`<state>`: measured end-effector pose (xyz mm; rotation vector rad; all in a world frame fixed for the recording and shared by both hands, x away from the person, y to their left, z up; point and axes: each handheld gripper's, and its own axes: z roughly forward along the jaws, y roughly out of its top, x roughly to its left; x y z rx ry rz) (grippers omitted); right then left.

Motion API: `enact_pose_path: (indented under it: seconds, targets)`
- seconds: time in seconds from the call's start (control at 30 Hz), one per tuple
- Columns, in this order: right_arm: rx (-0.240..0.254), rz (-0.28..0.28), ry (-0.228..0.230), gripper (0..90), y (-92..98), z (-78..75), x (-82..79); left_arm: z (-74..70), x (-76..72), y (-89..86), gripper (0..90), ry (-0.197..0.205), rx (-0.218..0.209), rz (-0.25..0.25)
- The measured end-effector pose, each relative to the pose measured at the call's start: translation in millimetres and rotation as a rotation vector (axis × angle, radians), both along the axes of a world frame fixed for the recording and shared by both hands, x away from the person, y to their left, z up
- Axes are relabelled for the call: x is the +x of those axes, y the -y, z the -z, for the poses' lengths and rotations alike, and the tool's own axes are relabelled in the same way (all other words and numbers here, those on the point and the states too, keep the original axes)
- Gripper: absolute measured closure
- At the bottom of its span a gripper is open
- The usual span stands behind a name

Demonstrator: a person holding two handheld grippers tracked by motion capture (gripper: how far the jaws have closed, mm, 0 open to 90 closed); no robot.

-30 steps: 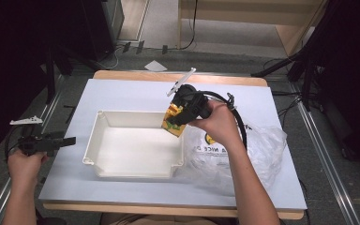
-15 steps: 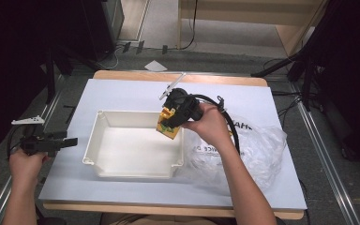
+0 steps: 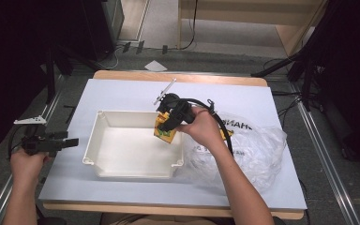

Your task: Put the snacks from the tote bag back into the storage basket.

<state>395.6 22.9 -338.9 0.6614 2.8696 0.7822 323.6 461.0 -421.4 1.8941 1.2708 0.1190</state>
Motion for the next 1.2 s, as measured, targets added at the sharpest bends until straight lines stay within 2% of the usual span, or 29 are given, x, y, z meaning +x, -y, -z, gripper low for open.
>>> enact_pose_path:
  seconds: [0.23, 0.3, 0.53, 0.87, 1.2]
  targets:
    - [-0.028, -0.002, -0.012, 54.3, -5.5, 14.0, 5.0, -0.6, -0.1, 0.5, 16.2, 0.0, 0.002, 0.007]
    - [-0.028, 0.0, -0.004, 54.3, -6.4, 17.6, 6.6, -0.6, -0.2, 0.5, 16.2, 0.0, 0.001, 0.006]
    - [-0.05, 0.026, -0.014, 54.2, -7.2, 28.6, 12.2, -0.4, 0.1, 0.6, 16.2, -0.003, 0.005, 0.007]
    - [-0.072, 0.04, 0.013, 54.1, -9.0, 37.1, 17.4, 0.0, 0.3, 1.5, 16.2, -0.002, 0.006, 0.006]
    - [-0.045, 0.054, 0.015, 53.6, -9.4, 42.7, 21.2, 0.3, 0.0, 1.8, 16.2, -0.003, 0.009, 0.007]
